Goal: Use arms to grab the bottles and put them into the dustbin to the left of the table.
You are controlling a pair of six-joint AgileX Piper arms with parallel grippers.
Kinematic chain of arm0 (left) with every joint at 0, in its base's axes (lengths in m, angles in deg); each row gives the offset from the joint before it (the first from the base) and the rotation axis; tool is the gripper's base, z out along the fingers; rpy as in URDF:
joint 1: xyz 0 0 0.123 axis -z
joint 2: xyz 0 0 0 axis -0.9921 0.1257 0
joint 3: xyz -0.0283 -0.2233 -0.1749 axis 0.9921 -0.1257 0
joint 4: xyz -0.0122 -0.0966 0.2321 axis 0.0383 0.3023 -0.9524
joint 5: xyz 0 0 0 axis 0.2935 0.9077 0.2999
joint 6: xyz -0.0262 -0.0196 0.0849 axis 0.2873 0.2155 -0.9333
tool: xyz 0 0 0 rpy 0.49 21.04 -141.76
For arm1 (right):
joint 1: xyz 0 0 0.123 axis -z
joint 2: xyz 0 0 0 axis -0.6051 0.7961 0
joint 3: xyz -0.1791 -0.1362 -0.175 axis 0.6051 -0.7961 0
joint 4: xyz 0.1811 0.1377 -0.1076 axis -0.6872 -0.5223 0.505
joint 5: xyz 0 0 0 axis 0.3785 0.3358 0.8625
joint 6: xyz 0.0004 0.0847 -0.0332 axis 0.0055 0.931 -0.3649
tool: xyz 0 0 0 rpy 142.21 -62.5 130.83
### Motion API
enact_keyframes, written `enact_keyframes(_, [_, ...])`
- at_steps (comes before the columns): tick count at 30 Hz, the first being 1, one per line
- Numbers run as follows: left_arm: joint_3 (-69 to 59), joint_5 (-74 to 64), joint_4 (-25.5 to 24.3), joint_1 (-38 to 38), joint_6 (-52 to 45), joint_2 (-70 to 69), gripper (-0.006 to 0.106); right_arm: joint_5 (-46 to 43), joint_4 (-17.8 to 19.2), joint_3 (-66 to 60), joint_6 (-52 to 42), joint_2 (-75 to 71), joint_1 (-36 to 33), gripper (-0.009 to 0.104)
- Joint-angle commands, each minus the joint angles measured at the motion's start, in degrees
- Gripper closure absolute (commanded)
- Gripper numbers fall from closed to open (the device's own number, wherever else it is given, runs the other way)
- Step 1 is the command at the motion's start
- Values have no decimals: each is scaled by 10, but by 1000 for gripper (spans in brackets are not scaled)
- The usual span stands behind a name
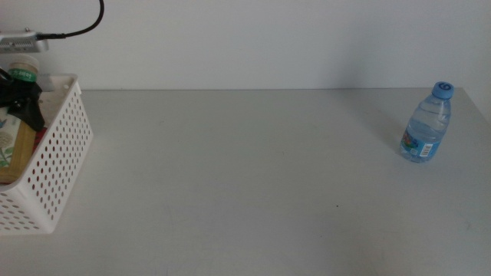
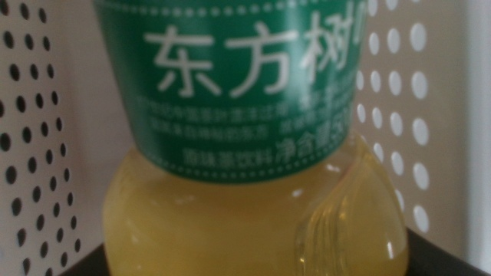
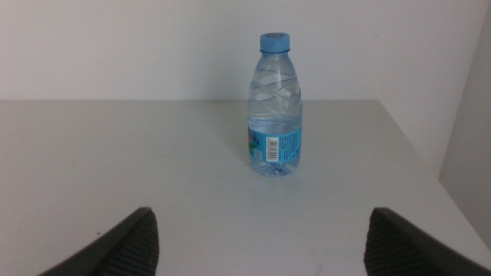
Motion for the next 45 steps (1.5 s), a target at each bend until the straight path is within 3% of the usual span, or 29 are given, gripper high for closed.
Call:
enact_keyframes(1, [24, -34, 21, -1, 4, -23, 93, -47, 5, 5, -6, -12, 3, 1])
enact_keyframes(4, [24, -32, 33, -1, -14, -13, 77, -47, 5, 5, -6, -12, 3, 1])
enact_keyframes(12, [25, -40, 53, -1, -22, -14, 9, -47, 5, 5, -6, -12, 3, 1])
enact_keyframes(13, [25, -40, 59, -1, -14, -18, 7, -47, 5, 5, -6, -12, 3, 1])
enact_keyframes(21, [25, -26, 81, 12, 35, -93, 7, -47, 5, 5, -6, -12, 3, 1])
enact_keyframes(33, [6, 3, 88, 107, -8, -273, 7, -47, 5, 5, -6, -12, 3, 1])
enact_keyframes(45, [-411, 343, 96, 295, -7, -607, 7, -47, 5, 5, -6, -12, 3, 1])
